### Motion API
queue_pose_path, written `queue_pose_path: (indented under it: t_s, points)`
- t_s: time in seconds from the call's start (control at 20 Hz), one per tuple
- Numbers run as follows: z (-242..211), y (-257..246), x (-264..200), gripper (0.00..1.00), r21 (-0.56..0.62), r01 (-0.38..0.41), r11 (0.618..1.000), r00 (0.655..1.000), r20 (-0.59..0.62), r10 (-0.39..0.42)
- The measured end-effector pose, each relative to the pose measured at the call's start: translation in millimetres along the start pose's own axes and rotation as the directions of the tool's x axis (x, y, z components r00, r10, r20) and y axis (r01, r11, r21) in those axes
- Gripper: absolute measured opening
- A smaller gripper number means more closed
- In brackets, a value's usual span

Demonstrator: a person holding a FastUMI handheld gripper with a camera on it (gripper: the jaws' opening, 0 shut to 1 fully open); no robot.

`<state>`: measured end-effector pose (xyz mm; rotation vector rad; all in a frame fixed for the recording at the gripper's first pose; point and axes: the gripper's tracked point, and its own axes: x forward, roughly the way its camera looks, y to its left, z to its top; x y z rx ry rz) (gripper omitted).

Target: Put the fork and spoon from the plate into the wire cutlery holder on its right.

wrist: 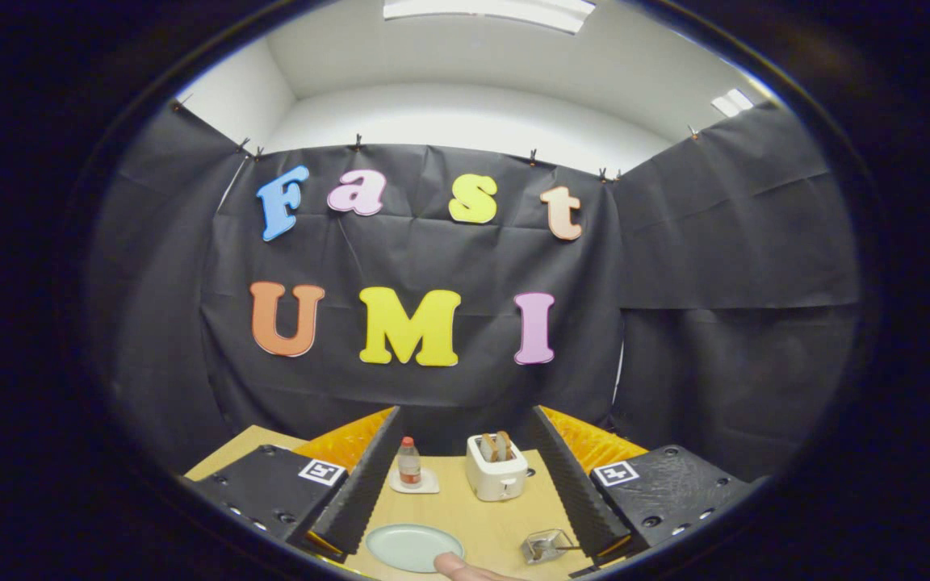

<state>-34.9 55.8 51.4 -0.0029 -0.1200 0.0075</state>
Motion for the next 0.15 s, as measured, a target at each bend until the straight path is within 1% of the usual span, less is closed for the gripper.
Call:
queue_pose_path:
  t_s: [0.15]
  points:
    - [-3.2,-9.9,2.4,0.96,0.027,-0.003,1.0,1.0,0.02,0.003]
